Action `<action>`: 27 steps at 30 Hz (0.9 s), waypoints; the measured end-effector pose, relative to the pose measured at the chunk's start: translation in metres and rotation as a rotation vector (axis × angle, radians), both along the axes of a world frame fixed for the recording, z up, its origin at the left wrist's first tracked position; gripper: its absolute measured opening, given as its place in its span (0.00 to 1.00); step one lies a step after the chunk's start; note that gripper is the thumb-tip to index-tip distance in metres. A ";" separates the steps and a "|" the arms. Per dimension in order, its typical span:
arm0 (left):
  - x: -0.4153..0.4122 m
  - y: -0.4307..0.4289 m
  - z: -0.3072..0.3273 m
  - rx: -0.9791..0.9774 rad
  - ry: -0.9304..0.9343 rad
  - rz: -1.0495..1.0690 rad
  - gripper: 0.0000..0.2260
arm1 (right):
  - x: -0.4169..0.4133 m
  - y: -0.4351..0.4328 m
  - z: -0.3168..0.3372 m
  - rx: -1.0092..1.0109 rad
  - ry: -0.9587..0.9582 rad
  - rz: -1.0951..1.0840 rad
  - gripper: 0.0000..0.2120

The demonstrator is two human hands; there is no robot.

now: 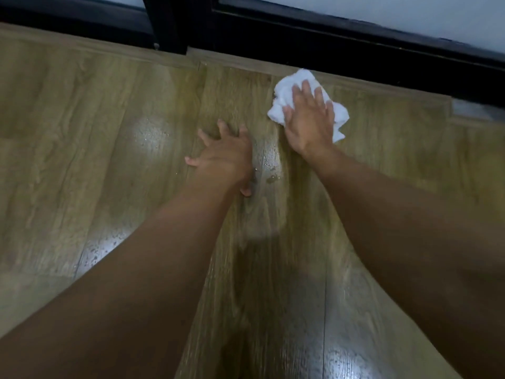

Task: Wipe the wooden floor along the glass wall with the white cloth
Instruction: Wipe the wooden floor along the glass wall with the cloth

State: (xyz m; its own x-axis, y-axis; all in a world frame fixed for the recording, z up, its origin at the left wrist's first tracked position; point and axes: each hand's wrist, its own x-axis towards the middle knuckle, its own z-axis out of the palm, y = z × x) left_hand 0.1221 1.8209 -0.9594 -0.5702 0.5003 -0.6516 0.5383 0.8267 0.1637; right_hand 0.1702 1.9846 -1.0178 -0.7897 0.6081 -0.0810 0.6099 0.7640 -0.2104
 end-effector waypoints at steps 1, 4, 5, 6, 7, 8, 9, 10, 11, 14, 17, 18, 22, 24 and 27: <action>0.000 -0.002 0.001 0.027 0.014 -0.055 0.58 | 0.005 -0.007 0.000 0.008 -0.004 0.043 0.25; 0.000 -0.003 0.001 0.068 0.019 -0.222 0.53 | 0.056 -0.003 0.005 0.006 0.027 0.426 0.24; 0.000 -0.002 0.001 0.054 0.005 -0.236 0.53 | 0.072 0.008 0.007 -0.016 0.040 0.477 0.23; 0.000 0.000 0.001 0.033 -0.007 -0.232 0.54 | 0.078 0.020 0.007 -0.037 0.058 0.444 0.23; 0.000 0.003 0.001 0.013 -0.017 -0.221 0.55 | 0.076 0.031 0.006 -0.047 0.077 0.335 0.22; 0.001 0.007 0.000 -0.004 -0.022 -0.212 0.56 | 0.066 0.038 0.005 -0.055 0.084 0.181 0.22; 0.003 0.011 0.000 -0.018 -0.020 -0.204 0.56 | 0.050 0.043 0.003 -0.055 0.070 0.028 0.23; 0.005 0.016 -0.001 -0.033 -0.017 -0.191 0.58 | 0.031 0.042 0.001 -0.054 0.039 -0.091 0.23; 0.009 0.022 -0.003 -0.049 -0.011 -0.176 0.60 | 0.016 0.037 -0.001 -0.055 0.016 -0.172 0.23; 0.015 0.033 -0.006 -0.091 0.001 -0.123 0.64 | 0.014 0.017 0.001 -0.067 0.020 -0.094 0.24; 0.014 0.039 -0.008 -0.086 -0.007 -0.100 0.66 | 0.069 0.022 0.008 -0.063 0.031 0.346 0.24; 0.014 0.038 -0.009 -0.077 -0.002 -0.103 0.66 | 0.085 0.034 0.010 -0.052 0.020 0.431 0.24; 0.016 0.033 -0.009 -0.028 0.034 -0.135 0.64 | 0.071 0.068 0.002 0.025 0.042 0.105 0.23; 0.017 0.030 -0.009 -0.003 0.052 -0.143 0.63 | 0.040 0.061 -0.003 0.040 -0.007 -0.123 0.23; 0.016 0.024 -0.008 0.020 0.070 -0.159 0.62 | 0.035 0.036 -0.002 0.020 -0.045 -0.022 0.24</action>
